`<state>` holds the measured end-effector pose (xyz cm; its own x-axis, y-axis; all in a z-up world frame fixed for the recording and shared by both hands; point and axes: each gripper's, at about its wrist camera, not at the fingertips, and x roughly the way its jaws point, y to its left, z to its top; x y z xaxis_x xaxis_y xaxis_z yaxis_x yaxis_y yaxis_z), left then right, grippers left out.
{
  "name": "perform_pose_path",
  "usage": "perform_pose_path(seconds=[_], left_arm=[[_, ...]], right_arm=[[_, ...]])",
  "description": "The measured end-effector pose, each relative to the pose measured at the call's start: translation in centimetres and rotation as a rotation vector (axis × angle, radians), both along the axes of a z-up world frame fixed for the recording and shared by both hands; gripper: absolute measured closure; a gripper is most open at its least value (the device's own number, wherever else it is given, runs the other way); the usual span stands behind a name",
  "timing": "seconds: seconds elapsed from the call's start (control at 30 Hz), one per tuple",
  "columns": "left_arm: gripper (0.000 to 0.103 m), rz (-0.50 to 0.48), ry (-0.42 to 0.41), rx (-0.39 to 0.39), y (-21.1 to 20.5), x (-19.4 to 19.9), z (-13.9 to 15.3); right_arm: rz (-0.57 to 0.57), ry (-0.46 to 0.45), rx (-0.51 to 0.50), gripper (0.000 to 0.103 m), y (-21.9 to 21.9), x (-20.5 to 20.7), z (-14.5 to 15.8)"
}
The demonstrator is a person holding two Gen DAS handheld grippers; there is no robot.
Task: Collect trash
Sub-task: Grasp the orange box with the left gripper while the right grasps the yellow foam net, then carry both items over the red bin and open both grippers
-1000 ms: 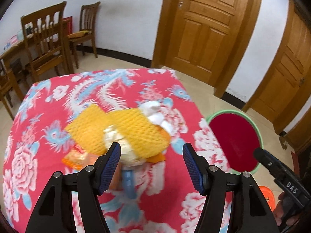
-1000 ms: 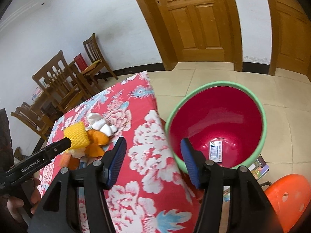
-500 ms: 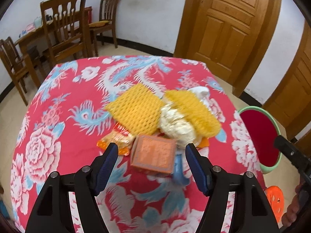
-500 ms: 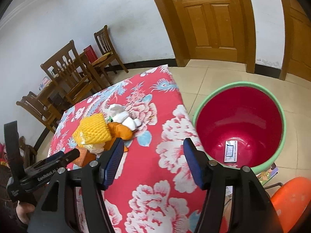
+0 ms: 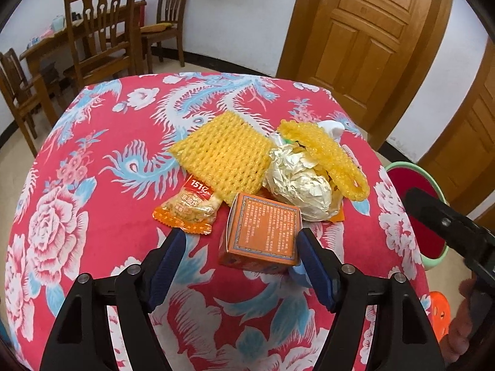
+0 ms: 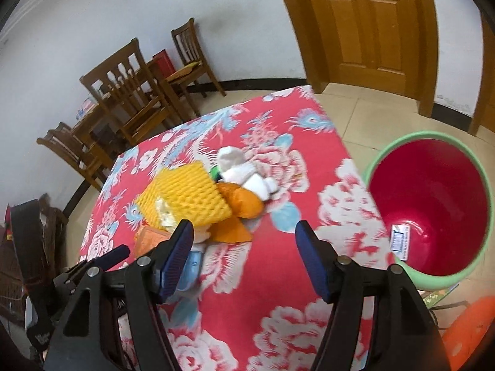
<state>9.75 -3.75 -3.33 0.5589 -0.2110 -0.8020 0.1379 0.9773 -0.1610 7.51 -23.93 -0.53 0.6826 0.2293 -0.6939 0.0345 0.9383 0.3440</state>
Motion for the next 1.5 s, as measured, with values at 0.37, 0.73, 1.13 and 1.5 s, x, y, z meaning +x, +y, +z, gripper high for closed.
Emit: perform_pose_path(seconds=[0.37,0.73,1.13,1.5], left_arm=[[0.027,-0.018,-0.007,-0.047,0.5,0.1,-0.3],[0.027,-0.04,-0.003,-0.06,0.4,0.1,-0.5],[0.048,-0.036,-0.003,-0.1,1.0,0.5,-0.9],[0.049,-0.036,-0.067,-0.111,1.4,-0.7,1.4]], right_arm=[[0.082,0.048,-0.003,0.034,3.5,3.5,-1.4],[0.121,0.035,0.002,0.068,4.6,4.2,-1.8],[0.138,-0.022,-0.04,0.091,4.9,3.2,-0.5],[0.13,-0.073,-0.019,0.092,4.0,1.6,1.0]])
